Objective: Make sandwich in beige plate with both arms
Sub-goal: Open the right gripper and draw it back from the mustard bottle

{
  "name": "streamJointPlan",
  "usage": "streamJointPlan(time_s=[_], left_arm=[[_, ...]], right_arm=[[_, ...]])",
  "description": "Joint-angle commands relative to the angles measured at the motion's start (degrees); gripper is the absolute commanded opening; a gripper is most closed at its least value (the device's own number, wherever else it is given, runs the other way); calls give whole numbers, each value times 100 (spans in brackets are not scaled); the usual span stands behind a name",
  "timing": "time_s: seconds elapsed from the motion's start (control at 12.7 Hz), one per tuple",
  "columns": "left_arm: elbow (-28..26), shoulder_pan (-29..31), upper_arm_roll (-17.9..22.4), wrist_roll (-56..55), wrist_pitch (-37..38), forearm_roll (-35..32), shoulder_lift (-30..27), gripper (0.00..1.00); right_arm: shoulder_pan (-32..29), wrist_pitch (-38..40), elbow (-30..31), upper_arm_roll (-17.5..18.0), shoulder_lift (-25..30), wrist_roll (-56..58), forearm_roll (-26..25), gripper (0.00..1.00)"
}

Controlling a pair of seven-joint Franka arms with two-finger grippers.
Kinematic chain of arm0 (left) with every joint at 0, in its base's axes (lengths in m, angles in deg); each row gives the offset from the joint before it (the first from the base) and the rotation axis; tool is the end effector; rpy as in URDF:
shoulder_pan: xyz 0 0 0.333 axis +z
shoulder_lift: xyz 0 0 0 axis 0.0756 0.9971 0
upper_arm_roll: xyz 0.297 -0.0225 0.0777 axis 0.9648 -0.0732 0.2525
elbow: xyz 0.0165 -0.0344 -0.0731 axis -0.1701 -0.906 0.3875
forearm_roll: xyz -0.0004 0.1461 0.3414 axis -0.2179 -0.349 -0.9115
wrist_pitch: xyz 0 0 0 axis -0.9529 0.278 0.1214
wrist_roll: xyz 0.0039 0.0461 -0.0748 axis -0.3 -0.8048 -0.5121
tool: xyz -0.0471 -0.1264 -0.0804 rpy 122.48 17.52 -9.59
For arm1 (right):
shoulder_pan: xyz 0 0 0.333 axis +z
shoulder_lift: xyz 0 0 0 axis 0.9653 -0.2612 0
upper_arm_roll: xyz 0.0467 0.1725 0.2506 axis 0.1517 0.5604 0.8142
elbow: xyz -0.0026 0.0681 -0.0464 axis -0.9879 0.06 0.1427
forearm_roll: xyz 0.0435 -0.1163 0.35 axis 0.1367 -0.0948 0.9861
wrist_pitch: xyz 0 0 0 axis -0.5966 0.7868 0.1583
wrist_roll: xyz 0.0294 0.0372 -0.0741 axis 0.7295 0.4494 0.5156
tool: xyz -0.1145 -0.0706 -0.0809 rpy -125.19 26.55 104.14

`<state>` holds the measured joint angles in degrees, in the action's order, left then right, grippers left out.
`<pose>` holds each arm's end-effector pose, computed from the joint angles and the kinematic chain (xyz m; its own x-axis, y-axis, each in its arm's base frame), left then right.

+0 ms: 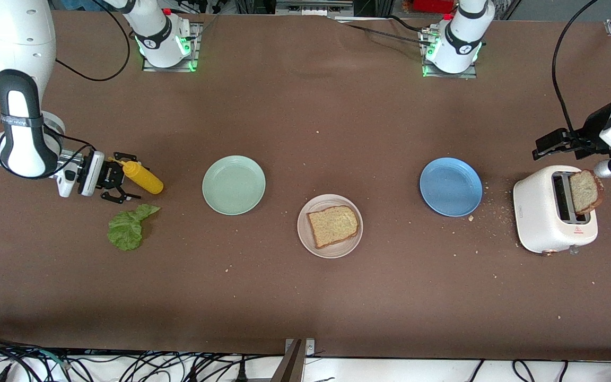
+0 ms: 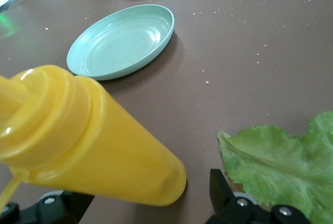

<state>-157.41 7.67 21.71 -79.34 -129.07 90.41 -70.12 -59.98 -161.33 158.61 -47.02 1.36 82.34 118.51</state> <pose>0.5575 0.0070 0.5064 0.9961 0.0582 -0.0663 0.0616 -0.9968 0.0506 0.5118 -0.0568 0.1333 0.3840 0.6018 0.7002 0.9229 -0.2737 -0.2709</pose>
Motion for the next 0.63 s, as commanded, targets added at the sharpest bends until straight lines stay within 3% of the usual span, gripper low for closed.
streamJointPlan(time_s=[0.0, 0.55], left_arm=[[51, -26, -21, 95, -32, -145, 28, 100], [51, -26, -21, 86, -32, -145, 28, 100]], right_arm=[[-117, 65, -27, -8, -50, 176, -102, 98], [-38, 56, -115, 36, -120, 88, -41, 98]])
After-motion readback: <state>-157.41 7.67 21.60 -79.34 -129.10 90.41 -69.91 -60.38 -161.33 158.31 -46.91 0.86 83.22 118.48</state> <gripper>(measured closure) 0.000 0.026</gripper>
